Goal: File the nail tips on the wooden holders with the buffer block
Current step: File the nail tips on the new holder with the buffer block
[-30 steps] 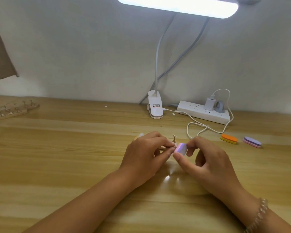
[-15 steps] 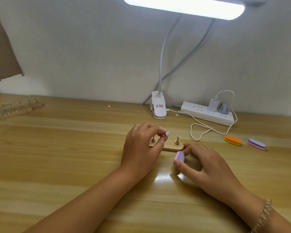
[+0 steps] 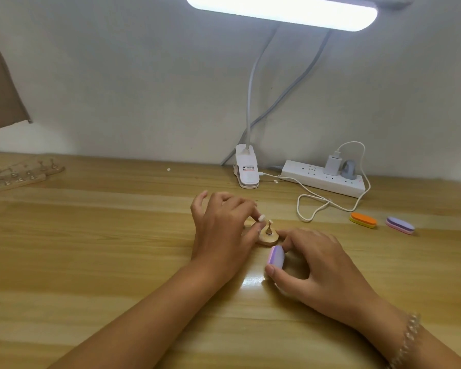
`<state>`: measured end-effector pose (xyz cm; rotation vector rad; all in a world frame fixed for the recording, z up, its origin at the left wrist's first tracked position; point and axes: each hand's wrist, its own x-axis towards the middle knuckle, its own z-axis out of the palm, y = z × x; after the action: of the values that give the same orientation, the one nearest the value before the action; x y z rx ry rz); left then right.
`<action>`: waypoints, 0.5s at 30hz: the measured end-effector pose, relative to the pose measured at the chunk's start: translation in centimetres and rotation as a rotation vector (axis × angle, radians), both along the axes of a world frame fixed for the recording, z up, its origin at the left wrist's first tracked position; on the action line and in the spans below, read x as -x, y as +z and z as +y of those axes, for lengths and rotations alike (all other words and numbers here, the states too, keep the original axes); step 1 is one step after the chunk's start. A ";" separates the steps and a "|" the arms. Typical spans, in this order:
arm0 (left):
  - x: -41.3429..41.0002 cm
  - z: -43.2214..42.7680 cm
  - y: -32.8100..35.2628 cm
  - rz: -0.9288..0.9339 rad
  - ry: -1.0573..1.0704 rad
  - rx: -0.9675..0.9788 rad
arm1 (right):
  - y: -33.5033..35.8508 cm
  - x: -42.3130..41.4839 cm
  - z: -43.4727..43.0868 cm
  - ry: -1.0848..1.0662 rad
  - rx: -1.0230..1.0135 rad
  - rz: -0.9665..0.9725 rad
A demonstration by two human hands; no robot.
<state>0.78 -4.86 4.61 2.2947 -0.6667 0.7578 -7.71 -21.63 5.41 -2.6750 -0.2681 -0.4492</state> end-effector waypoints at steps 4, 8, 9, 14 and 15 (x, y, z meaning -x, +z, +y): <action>-0.1 0.0 -0.1 0.051 0.044 -0.092 | 0.1 0.2 0.3 0.017 0.039 -0.014; 0.0 0.0 -0.2 0.034 0.058 -0.104 | 0.0 0.2 0.1 0.025 0.031 -0.026; 0.0 0.0 -0.2 0.016 0.061 -0.112 | 0.0 0.2 0.1 0.026 0.033 -0.030; 0.5 -0.6 0.0 -0.075 0.009 -0.224 | 0.0 0.1 0.2 0.035 0.058 -0.038; 0.5 -0.6 0.0 -0.087 -0.009 -0.231 | -0.1 0.1 0.3 0.038 0.061 -0.040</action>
<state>0.24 -5.48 4.60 2.4759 -0.8418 0.8168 -7.84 -21.38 5.33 -2.7172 -0.3491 -0.4909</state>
